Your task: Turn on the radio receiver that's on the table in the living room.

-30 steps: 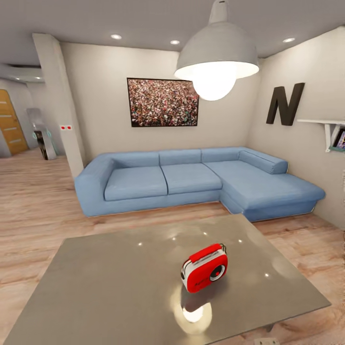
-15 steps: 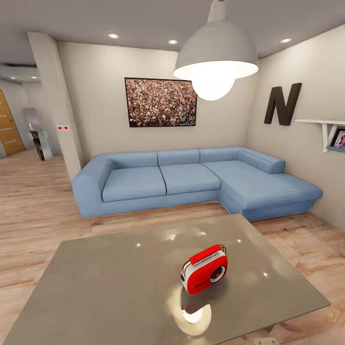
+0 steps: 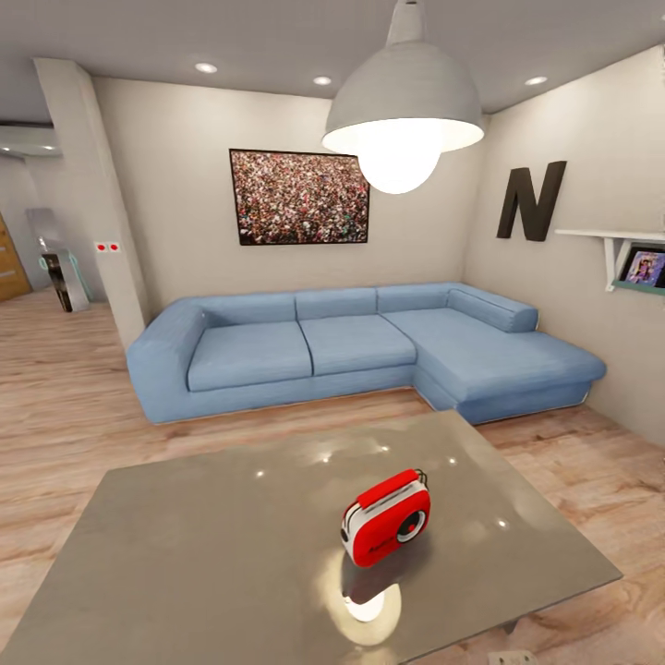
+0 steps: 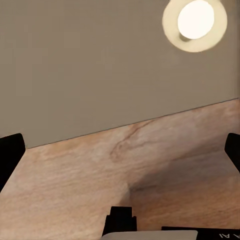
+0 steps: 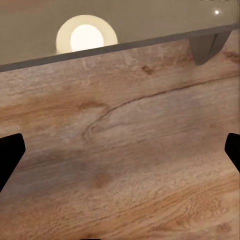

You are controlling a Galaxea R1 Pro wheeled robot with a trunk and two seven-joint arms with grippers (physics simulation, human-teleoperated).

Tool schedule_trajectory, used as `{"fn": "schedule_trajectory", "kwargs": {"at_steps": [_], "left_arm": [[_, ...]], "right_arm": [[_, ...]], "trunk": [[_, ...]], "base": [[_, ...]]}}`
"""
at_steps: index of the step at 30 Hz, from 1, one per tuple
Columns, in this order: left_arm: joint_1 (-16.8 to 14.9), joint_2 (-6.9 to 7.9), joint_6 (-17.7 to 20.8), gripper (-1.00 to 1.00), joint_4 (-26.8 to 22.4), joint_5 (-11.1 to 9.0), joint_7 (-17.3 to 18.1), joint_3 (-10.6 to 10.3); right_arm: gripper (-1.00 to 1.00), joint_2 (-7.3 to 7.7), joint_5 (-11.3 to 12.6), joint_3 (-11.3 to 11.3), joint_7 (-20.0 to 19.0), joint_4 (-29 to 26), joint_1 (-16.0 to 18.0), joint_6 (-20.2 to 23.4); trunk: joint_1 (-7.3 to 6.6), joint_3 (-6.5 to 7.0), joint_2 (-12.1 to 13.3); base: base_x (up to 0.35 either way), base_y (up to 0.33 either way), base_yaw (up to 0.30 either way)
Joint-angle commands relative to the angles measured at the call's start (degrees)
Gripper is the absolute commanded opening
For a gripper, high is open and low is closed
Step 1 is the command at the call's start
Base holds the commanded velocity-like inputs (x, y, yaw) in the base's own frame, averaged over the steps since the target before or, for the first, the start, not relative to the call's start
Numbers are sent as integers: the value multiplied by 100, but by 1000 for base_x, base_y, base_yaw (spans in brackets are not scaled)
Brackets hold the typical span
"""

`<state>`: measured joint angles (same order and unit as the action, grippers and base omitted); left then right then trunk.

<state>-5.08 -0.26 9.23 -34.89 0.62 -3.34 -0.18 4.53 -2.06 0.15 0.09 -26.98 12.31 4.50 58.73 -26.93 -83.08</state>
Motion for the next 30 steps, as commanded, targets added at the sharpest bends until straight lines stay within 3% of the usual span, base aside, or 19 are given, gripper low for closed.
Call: {"fn": "schedule_trajectory", "kwargs": {"at_steps": [1, 23, 26, 30], "left_arm": [[1, 0, 0, 100, 0, 0, 0, 0], [-2, 21, 0, 100, 0, -8, 0, 0], [-2, 18, 0, 100, 0, -9, 0, 0], [-2, 18, 0, 100, 0, -9, 0, 0]], "right_arm": [[100, 0, 0, -2, 0, 0, 0, -7], [100, -39, -59, -20, 43, -129, 17, 5], [100, -65, -73, -18, 41, -454, 145, 208], [100, -195, -75, -16, 31, -928, 475, 1063]], "trunk": [[0, 0, 0], [0, 0, 0], [0, 0, 0], [0, 0, 0]], "base": [[0, 0, -26], [0, 0, -2], [0, 0, 0], [0, 0, 0]]}}
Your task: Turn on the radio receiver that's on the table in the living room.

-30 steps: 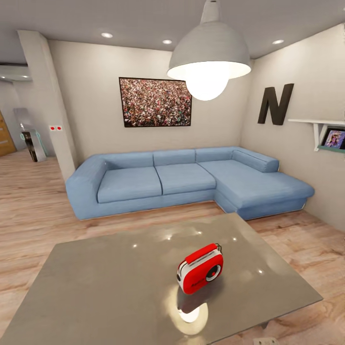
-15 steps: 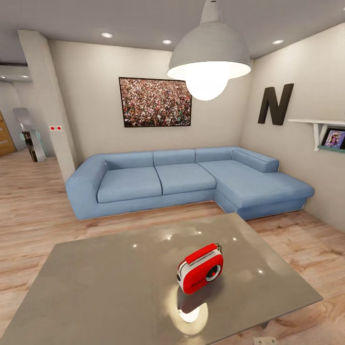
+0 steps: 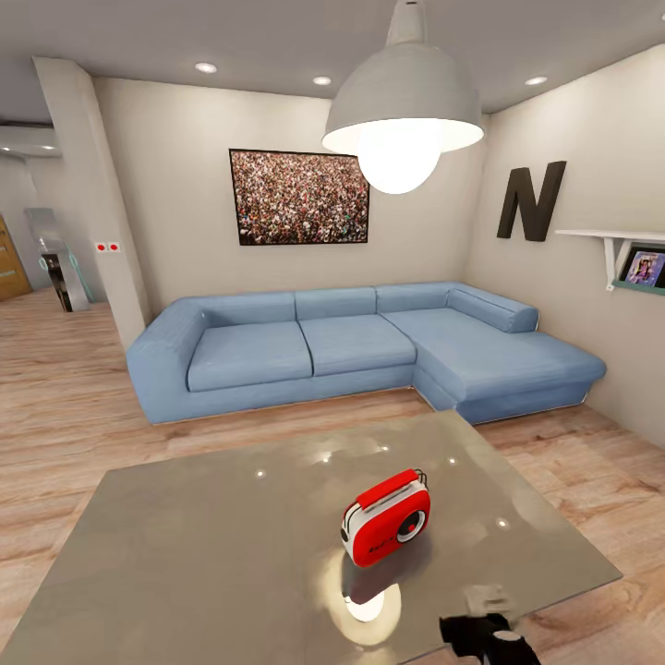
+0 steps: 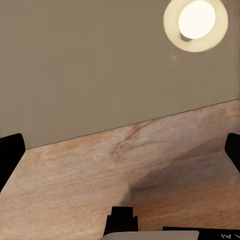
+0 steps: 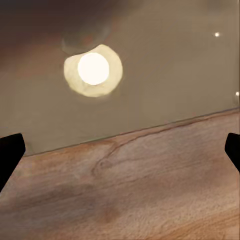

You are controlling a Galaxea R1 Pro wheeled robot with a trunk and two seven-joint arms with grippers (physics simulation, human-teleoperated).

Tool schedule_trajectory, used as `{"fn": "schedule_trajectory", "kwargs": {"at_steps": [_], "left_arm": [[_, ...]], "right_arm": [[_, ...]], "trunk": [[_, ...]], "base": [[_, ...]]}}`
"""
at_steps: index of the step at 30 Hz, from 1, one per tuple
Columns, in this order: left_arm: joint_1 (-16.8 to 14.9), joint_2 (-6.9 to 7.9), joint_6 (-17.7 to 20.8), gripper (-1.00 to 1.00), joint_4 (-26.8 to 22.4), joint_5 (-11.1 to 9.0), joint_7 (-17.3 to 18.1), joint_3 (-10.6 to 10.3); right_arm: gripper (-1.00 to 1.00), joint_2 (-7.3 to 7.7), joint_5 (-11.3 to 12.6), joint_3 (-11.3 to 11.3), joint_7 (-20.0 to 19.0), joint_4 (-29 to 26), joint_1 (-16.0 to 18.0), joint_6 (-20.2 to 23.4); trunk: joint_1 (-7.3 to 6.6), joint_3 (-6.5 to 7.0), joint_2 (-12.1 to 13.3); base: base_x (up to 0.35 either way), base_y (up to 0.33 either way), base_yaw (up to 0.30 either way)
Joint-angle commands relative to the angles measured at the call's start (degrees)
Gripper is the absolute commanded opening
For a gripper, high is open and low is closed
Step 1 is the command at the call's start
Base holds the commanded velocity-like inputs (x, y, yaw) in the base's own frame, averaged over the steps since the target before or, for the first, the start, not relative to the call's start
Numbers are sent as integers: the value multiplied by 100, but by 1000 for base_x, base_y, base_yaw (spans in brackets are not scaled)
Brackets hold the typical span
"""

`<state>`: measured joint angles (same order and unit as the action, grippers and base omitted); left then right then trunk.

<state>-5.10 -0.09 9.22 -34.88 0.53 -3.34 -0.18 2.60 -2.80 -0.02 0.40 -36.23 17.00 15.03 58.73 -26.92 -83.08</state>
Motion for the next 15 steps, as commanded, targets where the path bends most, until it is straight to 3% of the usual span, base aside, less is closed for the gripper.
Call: {"fn": "schedule_trajectory", "kwargs": {"at_steps": [1, 5, 9, 15], "left_arm": [[0, 0, 1, 100, -1, 0, 0, 1], [0, 0, 1, 100, -1, 0, 0, 1], [1, 0, 1, 100, -1, 0, 0, 1], [1, 0, 1, 100, -1, 0, 0, 1]], "right_arm": [[100, -65, -1, -1, -2, -103, 124, 259], [100, -281, -1, -21, 10, -302, 594, 783], [100, -376, -1, -29, 9, -340, 919, 1048], [100, -468, 37, -25, -3, -692, 1377, 1977]], "trunk": [[0, -1, 0], [0, -1, 0], [0, -1, 0], [0, -1, 0]], "base": [[0, 0, 0], [0, 0, 0], [0, 0, 0], [0, 0, 0]]}}
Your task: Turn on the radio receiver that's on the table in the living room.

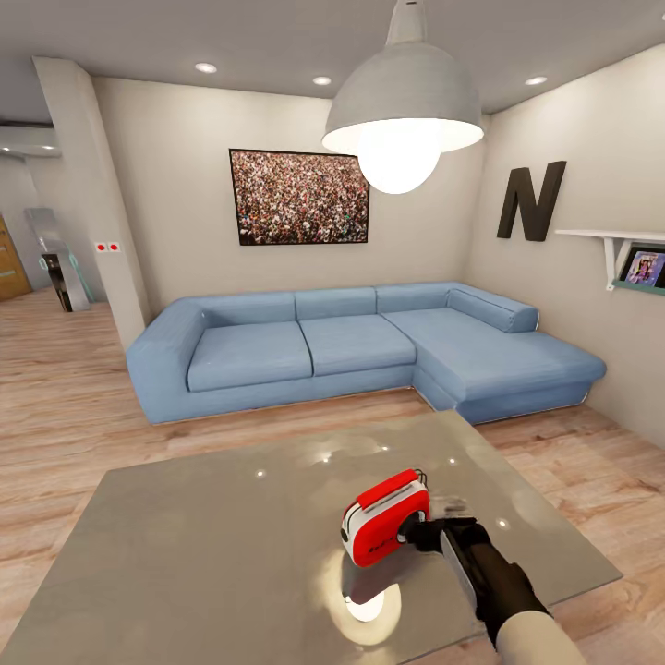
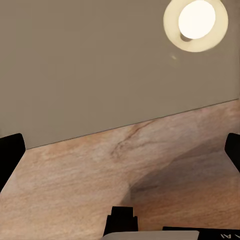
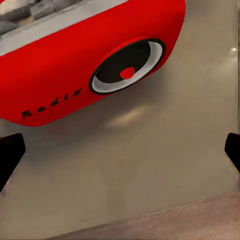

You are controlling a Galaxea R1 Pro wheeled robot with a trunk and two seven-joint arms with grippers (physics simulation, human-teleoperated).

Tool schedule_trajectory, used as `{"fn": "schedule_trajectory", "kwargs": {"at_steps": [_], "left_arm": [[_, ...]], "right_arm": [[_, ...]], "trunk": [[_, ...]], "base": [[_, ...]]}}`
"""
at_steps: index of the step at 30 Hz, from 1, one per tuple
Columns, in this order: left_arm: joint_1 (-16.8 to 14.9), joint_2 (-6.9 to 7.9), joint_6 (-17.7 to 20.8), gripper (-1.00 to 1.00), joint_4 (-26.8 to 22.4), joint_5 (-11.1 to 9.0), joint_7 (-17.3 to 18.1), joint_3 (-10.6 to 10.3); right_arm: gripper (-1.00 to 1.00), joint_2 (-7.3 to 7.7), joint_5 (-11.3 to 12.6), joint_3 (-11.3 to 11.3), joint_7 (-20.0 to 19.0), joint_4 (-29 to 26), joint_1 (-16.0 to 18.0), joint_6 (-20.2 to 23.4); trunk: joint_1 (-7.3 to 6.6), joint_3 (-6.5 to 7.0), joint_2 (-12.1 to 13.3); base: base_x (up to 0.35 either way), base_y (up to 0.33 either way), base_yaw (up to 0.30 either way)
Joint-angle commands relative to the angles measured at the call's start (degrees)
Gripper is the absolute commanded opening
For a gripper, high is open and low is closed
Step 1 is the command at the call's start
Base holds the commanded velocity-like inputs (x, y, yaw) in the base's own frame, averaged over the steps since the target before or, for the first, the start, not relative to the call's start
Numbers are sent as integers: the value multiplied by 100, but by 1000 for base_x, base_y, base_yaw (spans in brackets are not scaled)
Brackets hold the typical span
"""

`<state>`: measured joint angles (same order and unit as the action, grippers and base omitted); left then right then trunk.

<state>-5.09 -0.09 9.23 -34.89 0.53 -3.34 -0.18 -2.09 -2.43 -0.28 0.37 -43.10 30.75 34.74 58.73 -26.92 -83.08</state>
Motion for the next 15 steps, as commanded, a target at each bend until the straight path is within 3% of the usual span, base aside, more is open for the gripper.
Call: {"fn": "schedule_trajectory", "kwargs": {"at_steps": [1, 6, 8, 9, 11, 15], "left_arm": [[0, 0, 0, 100, 0, 0, 0, 0], [0, 0, 0, 100, 0, 0, 0, 0], [0, 0, 0, 100, 0, 0, -1, 0], [0, 0, 0, 100, 0, 0, -1, 0], [0, 0, 0, 100, 0, 0, 0, 0], [1, 0, 0, 100, 0, 0, 0, 0]], "right_arm": [[100, -6, 5, 1, 0, -89, 19, 105], [100, -77, 30, 7, -23, -1176, 86, 1488], [100, -99, 68, 9, -26, -1488, 92, 1826], [100, -104, 94, 9, -26, -1580, 93, 1913], [100, -121, 369, -1, -28, -1948, 99, 2204], [100, -126, 518, -4, -28, -2025, 167, 2262]], "trunk": [[0, 0, 0], [0, 0, 0], [0, 0, 0], [0, 0, 0], [0, 0, 0], [0, 0, 0]], "base": [[0, 0, 0], [0, 0, 0], [0, 0, 0], [0, 0, 0], [0, 0, 0], [0, 0, 0]]}}
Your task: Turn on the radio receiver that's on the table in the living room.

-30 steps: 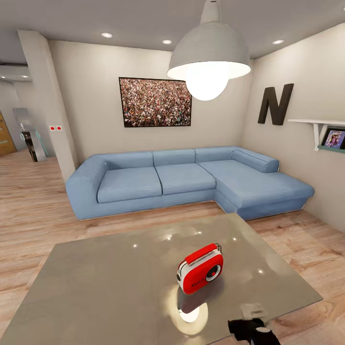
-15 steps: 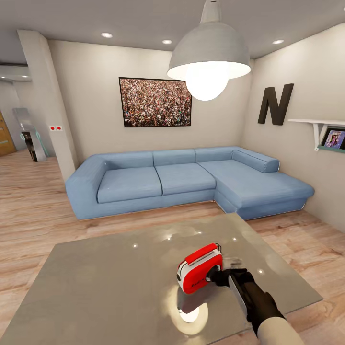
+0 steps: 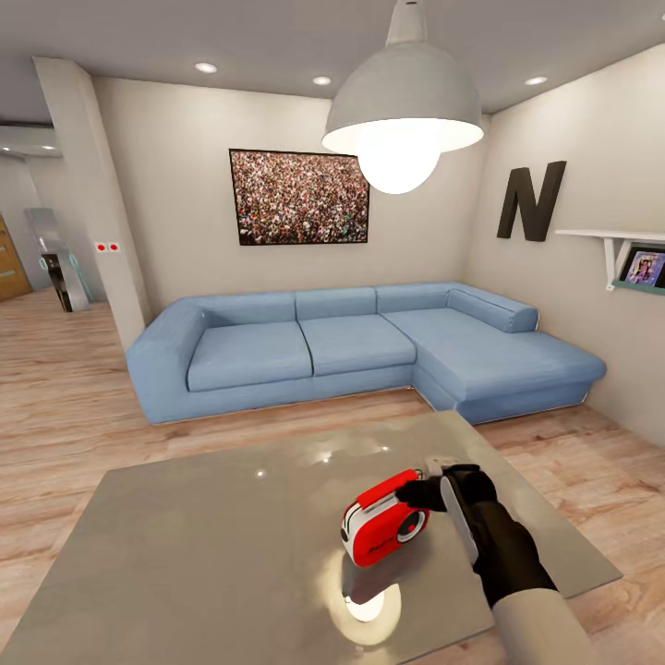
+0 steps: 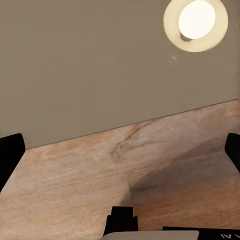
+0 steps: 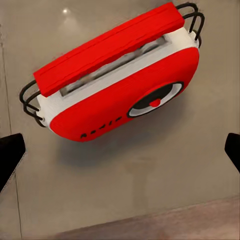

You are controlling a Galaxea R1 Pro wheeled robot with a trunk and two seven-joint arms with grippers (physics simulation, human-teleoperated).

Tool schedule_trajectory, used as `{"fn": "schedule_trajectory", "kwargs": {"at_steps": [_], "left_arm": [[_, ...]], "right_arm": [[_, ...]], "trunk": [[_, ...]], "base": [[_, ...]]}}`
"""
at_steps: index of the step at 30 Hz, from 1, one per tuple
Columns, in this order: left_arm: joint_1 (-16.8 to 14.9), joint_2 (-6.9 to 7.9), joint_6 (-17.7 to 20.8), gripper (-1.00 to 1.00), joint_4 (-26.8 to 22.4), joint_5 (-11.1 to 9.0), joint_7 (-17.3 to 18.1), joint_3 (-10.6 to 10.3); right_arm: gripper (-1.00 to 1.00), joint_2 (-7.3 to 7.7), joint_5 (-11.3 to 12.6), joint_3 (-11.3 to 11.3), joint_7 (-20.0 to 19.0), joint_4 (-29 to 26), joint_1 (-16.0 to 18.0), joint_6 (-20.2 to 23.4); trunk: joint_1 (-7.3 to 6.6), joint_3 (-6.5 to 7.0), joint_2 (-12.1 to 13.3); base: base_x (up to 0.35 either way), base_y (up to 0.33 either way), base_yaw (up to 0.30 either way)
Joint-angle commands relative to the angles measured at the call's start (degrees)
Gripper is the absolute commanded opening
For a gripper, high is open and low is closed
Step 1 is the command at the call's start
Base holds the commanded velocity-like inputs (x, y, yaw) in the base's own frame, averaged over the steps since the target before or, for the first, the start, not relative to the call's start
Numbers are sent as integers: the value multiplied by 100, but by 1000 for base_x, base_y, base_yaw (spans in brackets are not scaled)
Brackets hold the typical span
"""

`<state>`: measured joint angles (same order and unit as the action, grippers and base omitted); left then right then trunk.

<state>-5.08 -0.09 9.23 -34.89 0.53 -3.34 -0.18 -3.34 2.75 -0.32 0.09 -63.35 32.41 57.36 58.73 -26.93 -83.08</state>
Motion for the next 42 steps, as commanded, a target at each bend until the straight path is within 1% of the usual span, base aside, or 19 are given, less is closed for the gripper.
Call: {"fn": "schedule_trajectory", "kwargs": {"at_steps": [1, 4, 8, 9, 12, 15, 19, 21, 23, 24, 27, 28, 30, 31, 34, 38, 42], "left_arm": [[0, 0, 0, 100, 0, 0, 0, 0], [-1, 0, 0, 100, 0, 0, 0, 0], [-1, 0, 0, 100, 0, 0, -2, 0], [-2, -2, 0, 100, 0, 0, -2, 0], [-2, -5, 0, 100, 0, 0, -1, 0], [-2, -8, 0, 100, 0, 0, -1, 0], [-2, -10, 0, 100, 0, 0, -2, 0], [-2, -13, -3, 100, 0, 0, -1, 0], [-2, -15, -6, 100, 0, 0, -2, 0], [-2, -16, -15, 100, 0, 0, -3, 0], [-2, -15, -58, 100, 0, 0, -6, 0], [-2, -13, -95, 100, 0, 0, -7, 0], [-2, -11, -121, 100, 0, 0, -7, 0], [-2, -14, -137, 100, 0, 0, -8, 0], [-2, -16, -155, 100, 0, 0, -8, 0], [-1, -17, -163, 100, 0, 0, -9, 0], [-1, -12, -167, 100, 0, 0, -9, 0]], "right_arm": [[100, 0, 12, 1, 0, -6, 13, 4], [100, -24, 40, 2, 2, -19, 53, 14], [100, -165, 50, 0, 27, 5, 208, 19], [100, -212, 47, 2, 36, 26, 292, 20], [100, -261, 46, -1, 51, 58, 396, 16], [100, -384, 56, -3, 102, 89, 731, 14], [100, -412, 66, 0, 118, 116, 1046, 15], [100, -415, 65, 5, 130, 162, 1144, 12], [100, -418, 62, 19, 217, 287, 1279, -6], [100, -419, 59, 27, 358, 413, 1361, -30], [100, -421, 59, 33, 710, 658, 1465, -172], [100, -421, 64, 36, 996, 847, 1526, -396], [100, -421, 72, 38, 1280, 1041, 1577, -711], [100, -421, 77, 39, 1527, 1232, 1614, -1037], [100, -421, 82, 40, 1839, 1554, 1658, -1459], [100, -422, 76, 40, 2005, 1737, 1687, -1675], [100, -422, 56, 42, 2099, 1788, 1701, -1751]], "trunk": [[0, 0, 0], [0, 0, 0], [0, 0, 0], [0, 0, 0], [0, 0, 0], [0, 0, 0], [0, 0, 0], [0, 0, 0], [0, 0, 0], [0, 0, 0], [0, 0, 0], [0, 0, 0], [0, 0, 0], [0, 0, 0], [0, 0, 0], [0, 0, 0], [0, 0, 0]], "base": [[0, 0, 0], [0, 0, 0], [0, 0, 0], [0, 0, 0], [0, 0, 0], [0, 0, 0], [0, 0, 0], [0, 0, 0], [0, 0, 0], [0, 0, 0], [0, 0, 0], [0, 0, 0], [0, 0, 0], [0, 0, 0], [0, 0, 0], [0, 0, 0], [0, 0, 0]]}}
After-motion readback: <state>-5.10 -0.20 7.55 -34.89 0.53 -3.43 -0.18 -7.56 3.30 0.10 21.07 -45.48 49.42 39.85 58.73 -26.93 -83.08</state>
